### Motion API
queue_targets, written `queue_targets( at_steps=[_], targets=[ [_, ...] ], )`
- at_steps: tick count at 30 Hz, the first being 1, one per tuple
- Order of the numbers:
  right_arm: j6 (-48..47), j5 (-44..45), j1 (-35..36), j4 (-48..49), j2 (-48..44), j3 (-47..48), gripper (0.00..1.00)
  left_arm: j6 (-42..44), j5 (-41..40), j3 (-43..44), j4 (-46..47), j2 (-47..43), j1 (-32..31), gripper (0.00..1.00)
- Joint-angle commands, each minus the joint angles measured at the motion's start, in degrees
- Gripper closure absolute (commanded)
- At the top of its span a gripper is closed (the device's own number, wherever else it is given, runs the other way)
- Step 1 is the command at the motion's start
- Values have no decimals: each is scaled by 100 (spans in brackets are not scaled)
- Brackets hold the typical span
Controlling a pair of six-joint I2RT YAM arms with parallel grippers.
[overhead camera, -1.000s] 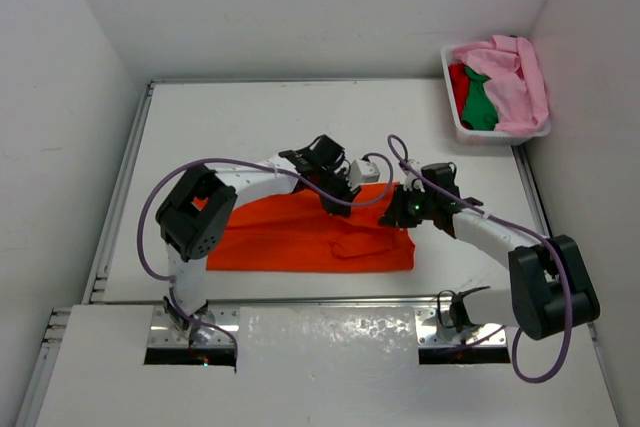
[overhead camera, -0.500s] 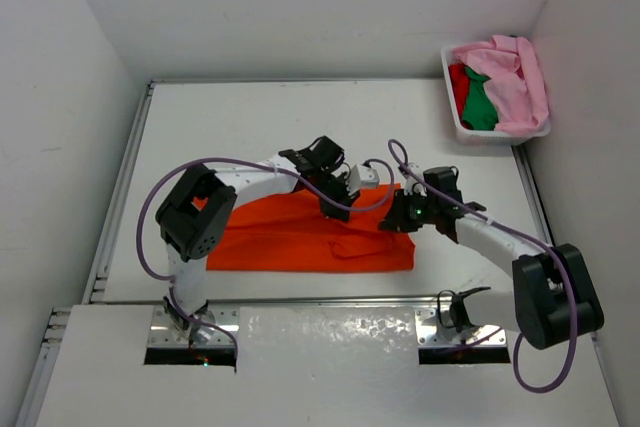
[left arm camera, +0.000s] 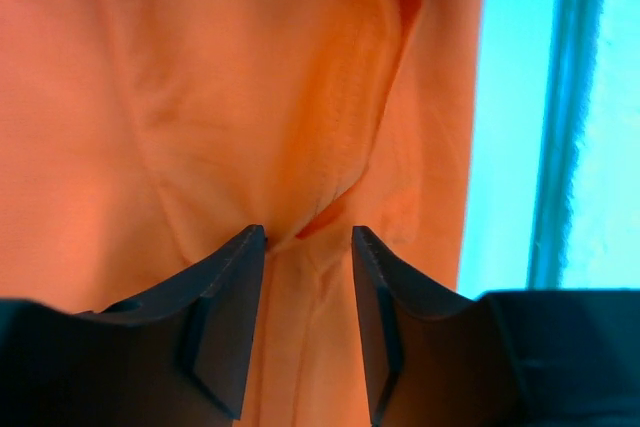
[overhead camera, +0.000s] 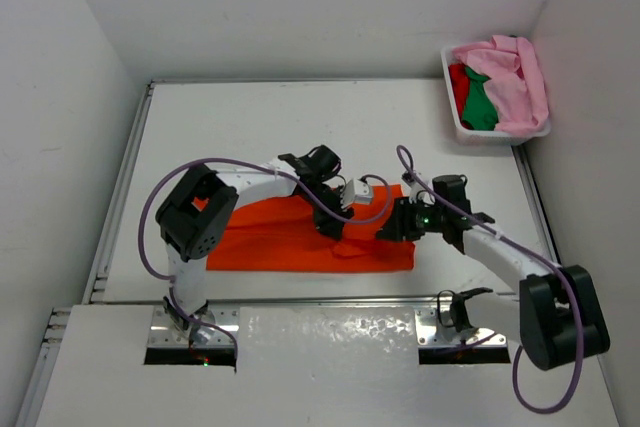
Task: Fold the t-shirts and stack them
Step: Fold the other side of the tshirt into a rectangle
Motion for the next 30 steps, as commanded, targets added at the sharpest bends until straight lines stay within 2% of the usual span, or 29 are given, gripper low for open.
queue_targets(
  at_steps=[1, 4, 7, 9, 11, 13, 14, 15, 16, 18, 23, 27, 30],
  targets=[
    [-237, -1002, -71, 295, -558, -129, 61, 702, 489, 277, -570, -307, 5, 61],
    [-212, -1852, -89, 409, -692, -138, 61, 1141, 647, 417, -1026, -316, 5, 58],
    [-106, -2138, -89, 462, -815, -103, 61, 1756, 788, 576, -1684, -325, 5, 56],
    [25, -1841, -89, 690, -824, -94, 61, 1969, 718, 655, -1907, -360, 23, 56],
    [122, -1182, -89, 865, -710, -41, 65, 1978, 691, 655, -1916, -448, 93, 56],
    [543, -830, -89, 1541, -429, -85, 73, 1847, 788, 603, -1707, -579, 312, 56],
    [884, -550, -80, 2065, -219, -94, 77, 1472, 762, 507, -1279, -676, 478, 56],
    [1035, -434, -71, 2279, -104, -77, 77, 1207, 666, 427, -962, -677, 541, 56],
    [1159, -302, -62, 2395, 10, -42, 83, 621, 300, 296, -680, -746, 594, 56],
    [1309, 67, -10, 2475, 397, 37, 88, 248, -45, 233, -161, -747, 638, 56],
    [1099, 857, 219, 1931, 749, -120, 97, -149, -249, 40, -18, -834, 909, 56],
    [704, 1885, 219, 1107, 828, -156, 99, -193, -634, -302, 70, -1176, 1358, 56],
    [352, 2028, 228, 674, 960, 169, 99, -264, -890, -470, 53, -1326, 1841, 56]
  ],
)
